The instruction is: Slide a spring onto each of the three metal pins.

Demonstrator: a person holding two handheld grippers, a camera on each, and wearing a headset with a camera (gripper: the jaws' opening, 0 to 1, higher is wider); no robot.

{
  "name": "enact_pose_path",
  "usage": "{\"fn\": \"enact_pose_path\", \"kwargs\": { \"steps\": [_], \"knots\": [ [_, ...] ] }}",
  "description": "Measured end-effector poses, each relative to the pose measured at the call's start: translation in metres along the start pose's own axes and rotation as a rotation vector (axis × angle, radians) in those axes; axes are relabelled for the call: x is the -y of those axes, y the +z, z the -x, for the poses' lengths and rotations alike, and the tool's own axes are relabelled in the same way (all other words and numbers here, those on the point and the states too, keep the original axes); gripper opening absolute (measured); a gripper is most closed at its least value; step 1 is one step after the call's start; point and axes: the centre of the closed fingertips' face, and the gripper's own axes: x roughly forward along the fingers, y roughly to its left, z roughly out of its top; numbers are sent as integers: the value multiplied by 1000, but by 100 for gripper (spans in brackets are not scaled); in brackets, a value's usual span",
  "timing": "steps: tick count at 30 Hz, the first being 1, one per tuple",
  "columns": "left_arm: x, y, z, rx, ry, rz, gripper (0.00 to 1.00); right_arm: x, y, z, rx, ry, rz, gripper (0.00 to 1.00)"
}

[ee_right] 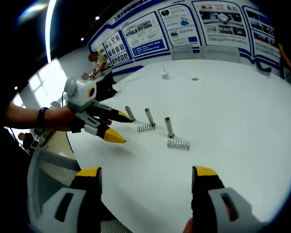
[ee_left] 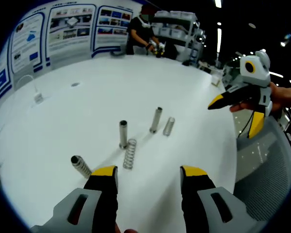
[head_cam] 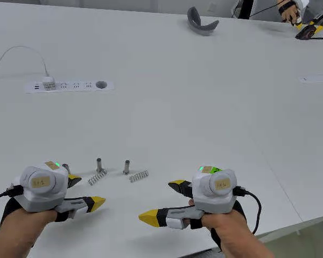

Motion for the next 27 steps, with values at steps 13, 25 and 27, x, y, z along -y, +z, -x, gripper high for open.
{"fn": "enact_pose_path", "kwargs": {
  "steps": [13, 25, 27],
  "knots": [
    [-14, -4, -24, -11, 22, 51, 38, 1, 0, -1, 6, 5, -16, 76],
    [-24, 0, -37, 2, 71, 57, 24, 4, -2, 1, 1, 6, -18, 76],
    [-27, 0, -36, 2, 103, 47, 19, 4, -2, 1, 2, 7, -18, 76]
  ]
}}
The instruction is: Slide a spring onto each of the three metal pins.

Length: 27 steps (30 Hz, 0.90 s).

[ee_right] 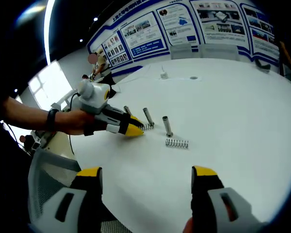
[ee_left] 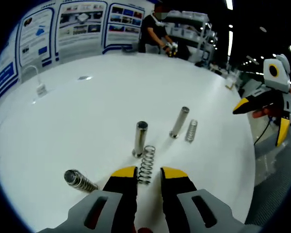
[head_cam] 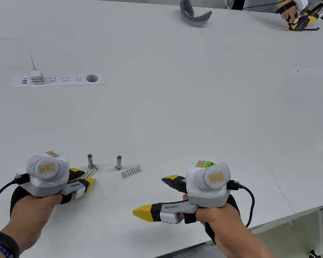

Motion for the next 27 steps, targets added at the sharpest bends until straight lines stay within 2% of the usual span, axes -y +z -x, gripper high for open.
{"fn": "enact_pose_path", "kwargs": {
  "steps": [3, 7, 9, 11, 14, 27],
  "knots": [
    [0, 0, 1, 6, 3, 7, 13, 1, 0, 0, 0, 1, 1, 76],
    [4, -2, 6, -2, 17, -30, 11, 4, 1, 0, -5, -12, 1, 75],
    [3, -4, 9, -1, 22, -5, 11, 4, 1, -1, -5, -7, 0, 75],
    [7, -7, 11, -1, 18, 14, 11, 3, 3, -1, 1, -2, 2, 75],
    [13, -13, 17, 0, 18, 10, 11, 0, 3, -3, -8, 6, 17, 75],
    [15, -38, 38, -12, 26, 28, 11, -2, 3, -7, -9, 17, 23, 75]
  ]
}}
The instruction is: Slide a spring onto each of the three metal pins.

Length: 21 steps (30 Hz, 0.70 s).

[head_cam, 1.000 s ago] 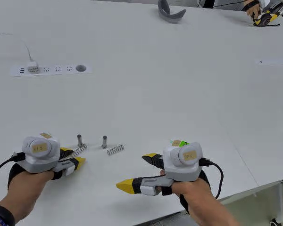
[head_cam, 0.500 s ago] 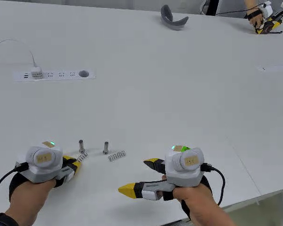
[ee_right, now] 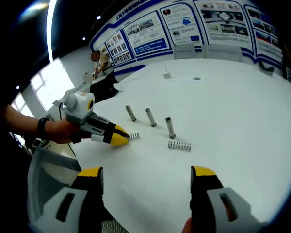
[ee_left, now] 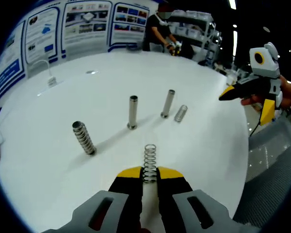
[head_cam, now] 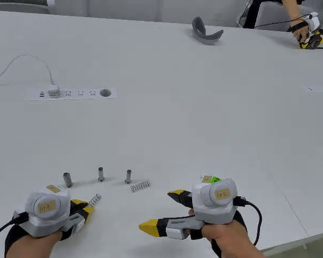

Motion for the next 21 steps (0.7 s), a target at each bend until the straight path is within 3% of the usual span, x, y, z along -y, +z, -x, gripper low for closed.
{"fn": "enact_pose_path", "kwargs": {
  "steps": [21],
  "knots": [
    [5, -16, 42, 24, 18, 42, 11, -19, 5, -15, 2, 49, 0, 75]
  ]
}}
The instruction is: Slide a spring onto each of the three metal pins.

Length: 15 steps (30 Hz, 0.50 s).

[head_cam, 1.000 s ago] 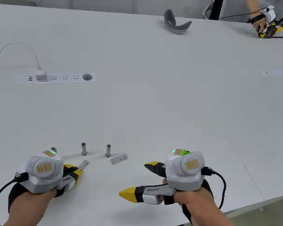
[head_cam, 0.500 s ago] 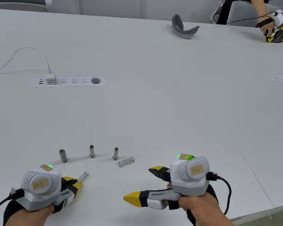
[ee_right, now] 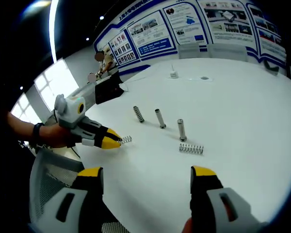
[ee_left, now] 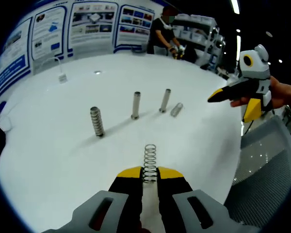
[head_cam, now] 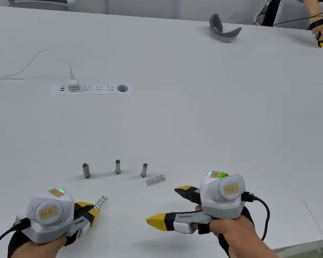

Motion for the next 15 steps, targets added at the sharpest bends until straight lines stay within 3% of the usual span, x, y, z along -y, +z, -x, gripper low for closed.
{"fn": "enact_pose_path", "kwargs": {
  "steps": [5, 15],
  "knots": [
    [-2, 0, 14, 12, 4, 0, 11, -10, 2, -9, 0, 28, 1, 74],
    [-5, 13, 40, 54, 9, -26, 11, -35, 13, -27, 4, 107, 11, 73]
  ]
}}
